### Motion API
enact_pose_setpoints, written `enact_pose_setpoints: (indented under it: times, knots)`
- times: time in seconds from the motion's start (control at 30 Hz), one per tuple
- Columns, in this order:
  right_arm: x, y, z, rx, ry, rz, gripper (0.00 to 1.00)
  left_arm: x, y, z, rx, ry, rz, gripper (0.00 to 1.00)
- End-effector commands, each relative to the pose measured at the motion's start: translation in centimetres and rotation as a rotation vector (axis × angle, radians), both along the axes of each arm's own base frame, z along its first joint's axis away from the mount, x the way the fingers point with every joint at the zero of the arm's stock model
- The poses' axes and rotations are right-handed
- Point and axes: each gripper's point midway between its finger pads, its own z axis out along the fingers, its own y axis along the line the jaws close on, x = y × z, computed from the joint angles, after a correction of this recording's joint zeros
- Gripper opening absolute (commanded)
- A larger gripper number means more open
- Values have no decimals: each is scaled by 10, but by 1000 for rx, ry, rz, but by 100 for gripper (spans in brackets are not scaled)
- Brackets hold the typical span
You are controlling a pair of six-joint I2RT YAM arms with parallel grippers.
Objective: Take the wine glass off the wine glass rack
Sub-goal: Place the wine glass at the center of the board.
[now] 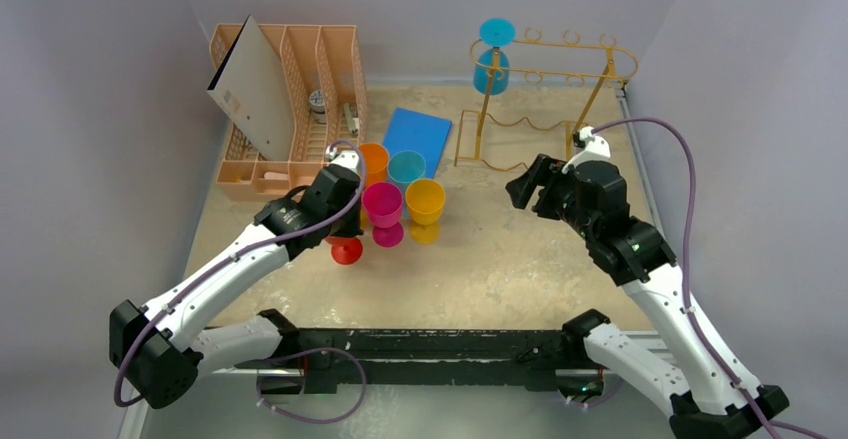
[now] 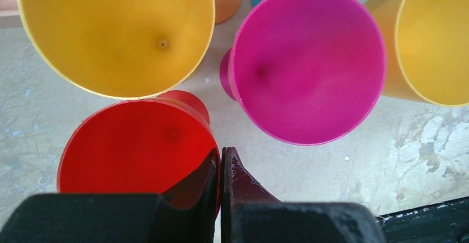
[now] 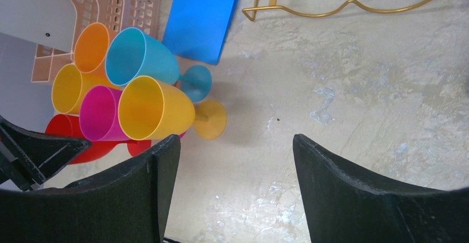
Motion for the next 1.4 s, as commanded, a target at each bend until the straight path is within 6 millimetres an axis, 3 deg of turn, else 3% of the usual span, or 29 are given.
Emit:
enact_pose_setpoints:
  times: [0.0, 0.3, 0.87, 1.2, 1.37]
  knots:
    - [2, -3, 6, 7, -5, -32, 77, 3, -16, 4, -54, -26, -54, 0]
    - [2, -5, 13, 28, -58, -40, 77, -2, -15, 3, -51, -4, -54, 0]
    - [4, -3, 10, 29, -40, -37, 77, -24, -18, 10, -91, 28, -101, 2]
    - [3, -3, 7, 31, -32, -37, 77, -22, -20, 9, -74, 33, -109, 19]
    - [3, -4, 9, 27, -39, -38, 77, -21, -22, 20, -93, 9, -116, 30]
